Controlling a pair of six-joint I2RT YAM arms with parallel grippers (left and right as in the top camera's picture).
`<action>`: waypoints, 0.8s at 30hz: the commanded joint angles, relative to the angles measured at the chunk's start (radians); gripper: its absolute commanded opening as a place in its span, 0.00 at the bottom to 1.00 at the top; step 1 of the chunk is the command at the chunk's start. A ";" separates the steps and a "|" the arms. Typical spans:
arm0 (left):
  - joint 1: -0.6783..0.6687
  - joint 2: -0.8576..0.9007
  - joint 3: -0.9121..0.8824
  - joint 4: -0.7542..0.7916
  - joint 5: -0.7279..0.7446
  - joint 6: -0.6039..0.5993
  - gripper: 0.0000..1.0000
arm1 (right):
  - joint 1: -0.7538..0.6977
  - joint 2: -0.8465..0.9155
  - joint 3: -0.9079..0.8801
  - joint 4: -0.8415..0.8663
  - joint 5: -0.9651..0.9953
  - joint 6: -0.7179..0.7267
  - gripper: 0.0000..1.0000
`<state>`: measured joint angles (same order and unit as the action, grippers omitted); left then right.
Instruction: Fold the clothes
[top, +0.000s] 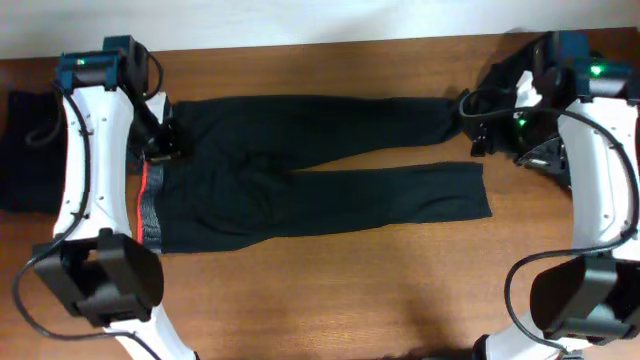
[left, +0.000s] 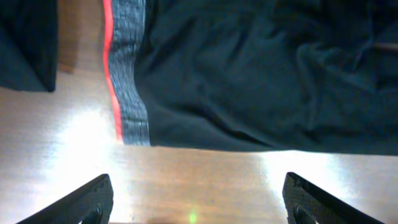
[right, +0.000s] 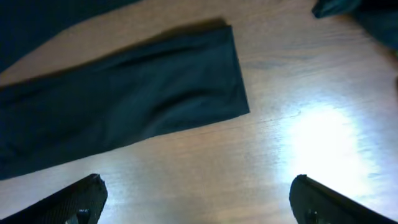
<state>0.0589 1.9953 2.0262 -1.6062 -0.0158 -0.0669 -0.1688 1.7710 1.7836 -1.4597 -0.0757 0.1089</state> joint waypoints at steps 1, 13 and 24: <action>0.000 -0.117 -0.126 0.056 -0.006 0.015 0.87 | -0.003 -0.006 -0.058 0.032 -0.029 0.005 0.99; 0.001 -0.280 -0.643 0.370 0.031 -0.016 0.87 | -0.004 -0.006 -0.229 0.174 -0.022 0.057 0.99; 0.001 -0.280 -0.766 0.438 -0.037 -0.079 0.86 | -0.036 -0.004 -0.416 0.313 -0.021 0.080 0.99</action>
<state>0.0589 1.7260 1.2682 -1.1652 -0.0273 -0.1177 -0.1829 1.7710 1.3884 -1.1591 -0.0959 0.1726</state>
